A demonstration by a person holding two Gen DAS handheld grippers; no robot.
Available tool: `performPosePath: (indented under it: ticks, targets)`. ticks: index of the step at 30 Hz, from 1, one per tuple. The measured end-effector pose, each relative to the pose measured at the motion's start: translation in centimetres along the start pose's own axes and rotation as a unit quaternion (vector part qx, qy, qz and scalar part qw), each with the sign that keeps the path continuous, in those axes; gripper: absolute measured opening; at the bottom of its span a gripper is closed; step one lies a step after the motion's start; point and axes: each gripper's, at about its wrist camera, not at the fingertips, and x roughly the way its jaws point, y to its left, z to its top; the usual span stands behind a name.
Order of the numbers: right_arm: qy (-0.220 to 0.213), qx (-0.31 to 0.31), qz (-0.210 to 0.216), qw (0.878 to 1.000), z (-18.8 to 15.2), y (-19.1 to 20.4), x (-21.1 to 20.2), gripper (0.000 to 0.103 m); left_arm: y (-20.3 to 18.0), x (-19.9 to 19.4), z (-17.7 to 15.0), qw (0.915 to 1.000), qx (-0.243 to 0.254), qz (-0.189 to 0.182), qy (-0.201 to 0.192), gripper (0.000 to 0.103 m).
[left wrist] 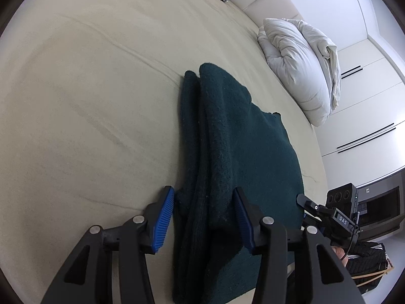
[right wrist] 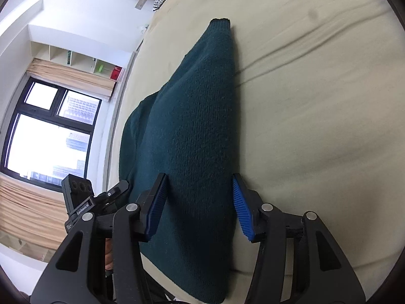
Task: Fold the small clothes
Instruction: 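Open both grippers and lift them away from the folded sweater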
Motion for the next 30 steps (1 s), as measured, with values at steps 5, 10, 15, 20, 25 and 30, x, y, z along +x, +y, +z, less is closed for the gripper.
performPosePath:
  ticks: [5,10,15,20,25,30]
  targets:
    - [-0.002,-0.039,-0.018,0.999,0.9,2.1,-0.4,0.038,0.1,0.1,-0.1,0.9999,-0.01,-0.007,0.001,0.05]
    - [-0.002,-0.03,-0.01,0.999,1.5,1.7,-0.3,0.038,0.2,0.4,-0.3,0.9999,-0.009,-0.007,0.001,0.05]
    - [-0.006,0.005,0.022,1.0,0.8,-0.6,-0.1,0.042,0.1,-0.3,-0.4,0.9999,-0.008,-0.011,-0.009,0.05]
    - [-0.057,-0.026,-0.043,0.997,0.2,1.4,-3.3,0.045,-1.9,-2.7,-1.3,0.9984,0.037,0.013,-0.041,0.058]
    - [-0.122,-0.112,-0.126,0.978,-2.0,6.7,-7.3,0.045,-6.8,-7.4,-3.3,0.9769,0.133,0.085,-0.144,0.078]
    - [-0.2,-0.218,-0.203,0.933,-5.3,13.1,-10.3,0.062,-11.5,-12.5,-6.1,0.9245,0.217,0.141,-0.28,0.103]
